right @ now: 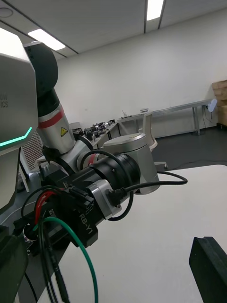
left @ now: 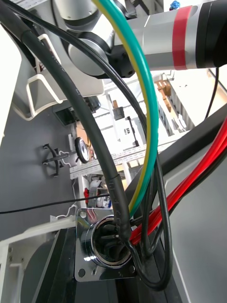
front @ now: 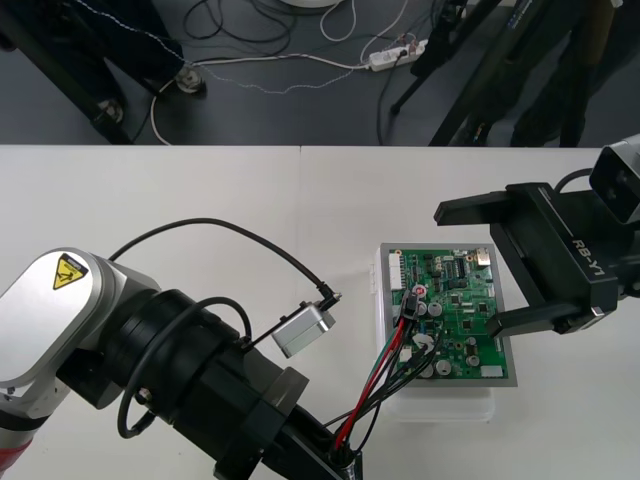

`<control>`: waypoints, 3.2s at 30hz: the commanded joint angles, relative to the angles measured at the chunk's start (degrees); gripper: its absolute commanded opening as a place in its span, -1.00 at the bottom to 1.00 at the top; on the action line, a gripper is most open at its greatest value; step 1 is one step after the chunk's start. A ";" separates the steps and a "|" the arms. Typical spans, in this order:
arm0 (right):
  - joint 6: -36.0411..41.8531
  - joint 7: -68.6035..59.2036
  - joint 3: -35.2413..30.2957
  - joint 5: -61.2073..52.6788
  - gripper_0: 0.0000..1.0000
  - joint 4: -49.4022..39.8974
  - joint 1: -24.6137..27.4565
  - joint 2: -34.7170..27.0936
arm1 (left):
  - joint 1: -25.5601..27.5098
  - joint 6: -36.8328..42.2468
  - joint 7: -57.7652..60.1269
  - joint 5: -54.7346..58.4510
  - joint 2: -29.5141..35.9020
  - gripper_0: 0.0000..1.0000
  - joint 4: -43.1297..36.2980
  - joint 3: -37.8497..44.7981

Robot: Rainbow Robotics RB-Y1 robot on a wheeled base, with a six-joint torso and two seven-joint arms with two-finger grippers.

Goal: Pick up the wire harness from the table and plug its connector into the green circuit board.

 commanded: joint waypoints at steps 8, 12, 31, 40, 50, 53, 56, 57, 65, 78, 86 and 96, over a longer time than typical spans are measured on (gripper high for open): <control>0.03 0.42 7.88 -3.86 1.00 3.43 -6.58 -0.53 | -4.74 8.75 -0.69 1.66 -1.48 -1.00 -0.10 -3.83; 0.03 0.51 11.66 -5.79 1.00 3.87 -6.58 -0.45 | -4.83 9.89 -0.69 2.71 -1.31 -1.00 0.07 -5.06; 0.03 -0.02 14.74 -13.88 1.00 3.95 -8.25 0.61 | -5.45 11.74 -1.22 4.56 -1.66 -1.00 0.07 -6.12; 0.03 0.33 14.74 -14.50 1.00 3.95 -7.90 0.43 | -4.57 11.74 -3.07 5.26 -1.13 -1.00 -0.01 -6.12; 0.03 0.51 14.74 -13.79 -1.00 3.95 -7.90 0.43 | -4.30 11.74 -3.33 6.49 -1.04 -1.00 -0.01 -6.12; 0.03 0.51 14.74 -13.79 -1.00 3.95 -7.90 0.52 | -4.22 11.74 -3.33 6.49 -1.04 -1.00 -0.01 -6.03; 0.03 0.51 14.74 -13.79 -1.00 4.04 -7.90 0.78 | -4.30 11.83 -3.33 6.58 -1.13 -1.00 -0.01 -6.03; 0.03 0.51 14.74 -13.79 -1.00 3.95 -7.90 0.87 | -4.22 11.74 -3.33 6.58 -1.13 -1.00 -0.01 -6.03; 0.03 0.51 14.74 -13.88 -1.00 3.95 -7.90 1.05 | -4.30 11.74 -3.51 6.58 -1.04 -1.00 -0.01 -5.77; 0.03 0.77 14.65 -14.14 -1.00 4.04 -7.19 0.43 | -4.22 13.14 -5.97 6.49 -1.04 -0.54 -0.01 -4.80; 0.03 0.86 14.74 -14.06 -1.00 4.04 -6.58 0.43 | -4.22 17.36 -11.06 2.98 -0.69 1.00 -0.10 -1.55; 0.03 1.39 12.89 -12.65 -1.00 4.04 -4.29 0.35 | -3.78 17.45 -12.38 -1.33 -0.25 1.00 -2.12 8.21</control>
